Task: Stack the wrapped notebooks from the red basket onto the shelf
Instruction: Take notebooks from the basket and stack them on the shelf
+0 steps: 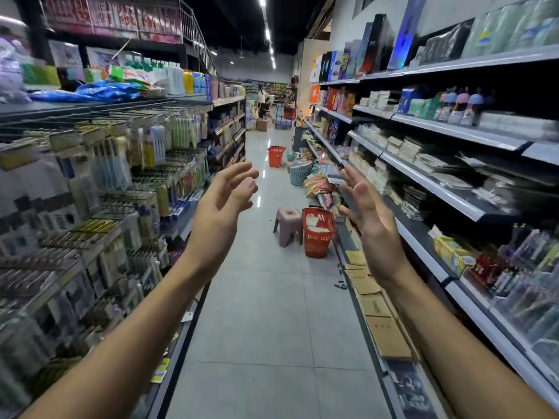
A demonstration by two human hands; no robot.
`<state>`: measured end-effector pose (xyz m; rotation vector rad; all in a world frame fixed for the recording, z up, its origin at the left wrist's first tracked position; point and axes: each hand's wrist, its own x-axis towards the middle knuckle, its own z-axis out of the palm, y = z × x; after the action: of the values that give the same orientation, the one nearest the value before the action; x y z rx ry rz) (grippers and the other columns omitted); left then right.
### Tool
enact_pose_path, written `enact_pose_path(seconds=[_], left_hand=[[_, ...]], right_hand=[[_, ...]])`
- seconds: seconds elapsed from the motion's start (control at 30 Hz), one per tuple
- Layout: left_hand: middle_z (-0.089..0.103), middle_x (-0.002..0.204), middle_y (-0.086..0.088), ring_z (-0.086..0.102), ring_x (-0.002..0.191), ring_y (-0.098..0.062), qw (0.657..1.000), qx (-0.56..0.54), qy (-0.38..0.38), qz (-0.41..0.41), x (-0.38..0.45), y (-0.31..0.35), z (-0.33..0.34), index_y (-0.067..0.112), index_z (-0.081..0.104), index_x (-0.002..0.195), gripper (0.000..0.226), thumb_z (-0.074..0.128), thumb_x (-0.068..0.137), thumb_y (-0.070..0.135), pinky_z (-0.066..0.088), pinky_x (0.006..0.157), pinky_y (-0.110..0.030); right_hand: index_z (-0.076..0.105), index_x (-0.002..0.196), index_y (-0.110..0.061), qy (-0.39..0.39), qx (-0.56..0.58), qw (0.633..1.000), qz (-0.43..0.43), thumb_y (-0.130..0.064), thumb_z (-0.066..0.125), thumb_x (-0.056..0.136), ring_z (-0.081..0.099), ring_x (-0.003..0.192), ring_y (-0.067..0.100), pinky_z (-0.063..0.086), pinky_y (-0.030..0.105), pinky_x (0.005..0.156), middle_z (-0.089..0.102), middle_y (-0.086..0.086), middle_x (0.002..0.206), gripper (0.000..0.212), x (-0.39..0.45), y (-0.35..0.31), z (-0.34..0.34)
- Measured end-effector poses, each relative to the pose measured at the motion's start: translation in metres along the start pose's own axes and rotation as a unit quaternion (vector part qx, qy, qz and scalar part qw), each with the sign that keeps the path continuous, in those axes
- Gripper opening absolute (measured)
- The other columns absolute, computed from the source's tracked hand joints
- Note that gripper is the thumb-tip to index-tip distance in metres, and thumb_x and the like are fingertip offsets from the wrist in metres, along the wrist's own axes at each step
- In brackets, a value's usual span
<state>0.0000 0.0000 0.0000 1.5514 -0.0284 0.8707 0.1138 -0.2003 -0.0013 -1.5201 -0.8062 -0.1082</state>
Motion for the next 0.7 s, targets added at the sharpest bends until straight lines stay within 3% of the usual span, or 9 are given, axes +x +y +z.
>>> enact_pose_path(seconds=[0.23, 0.37, 0.53, 0.7], left_hand=[[0.065, 0.13, 0.003, 0.062, 0.119, -0.015, 1.0, 0.003, -0.007, -0.02, 0.117, -0.099, -0.036, 0.019, 0.056, 0.134, 0.043, 0.054, 0.095, 0.036, 0.051, 0.104, -0.041], [0.065, 0.129, 0.003, 0.064, 0.117, -0.015, 0.999, -0.008, -0.028, -0.04, 0.203, -0.154, -0.056, 0.022, 0.056, 0.133, 0.035, 0.053, 0.1, 0.032, 0.051, 0.103, -0.043], [0.067, 0.125, 0.002, 0.064, 0.115, -0.018, 0.997, -0.017, -0.046, -0.06, 0.315, -0.22, -0.055, 0.02, 0.059, 0.13, 0.03, 0.053, 0.101, 0.026, 0.052, 0.101, -0.048], [0.068, 0.124, 0.003, 0.065, 0.114, -0.018, 0.995, -0.037, -0.072, -0.061, 0.425, -0.311, -0.035, 0.03, 0.061, 0.125, 0.027, 0.056, 0.099, 0.033, 0.053, 0.099, -0.043]], right_hand=[[0.054, 0.14, -0.04, 0.042, -0.012, 0.998, 0.042, -0.072, 0.048, 0.087, 0.052, 0.129, -0.002, 0.039, 0.044, 0.115, 0.056, -0.016, 0.143, 0.062, 0.108, 0.094, 0.051], [0.051, 0.144, -0.029, 0.054, -0.004, 0.997, 0.052, -0.055, 0.046, 0.098, 0.059, 0.117, -0.009, 0.05, 0.026, 0.103, 0.06, -0.015, 0.137, 0.053, 0.186, 0.139, 0.082], [0.051, 0.143, -0.034, 0.061, -0.007, 0.996, 0.061, -0.046, 0.045, 0.1, 0.061, 0.111, -0.01, 0.05, 0.017, 0.089, 0.06, -0.014, 0.136, 0.045, 0.286, 0.197, 0.105], [0.053, 0.142, -0.036, 0.08, -0.014, 0.994, 0.07, -0.051, 0.047, 0.097, 0.058, 0.118, -0.008, 0.048, 0.014, 0.093, 0.061, -0.02, 0.134, 0.047, 0.383, 0.284, 0.105]])
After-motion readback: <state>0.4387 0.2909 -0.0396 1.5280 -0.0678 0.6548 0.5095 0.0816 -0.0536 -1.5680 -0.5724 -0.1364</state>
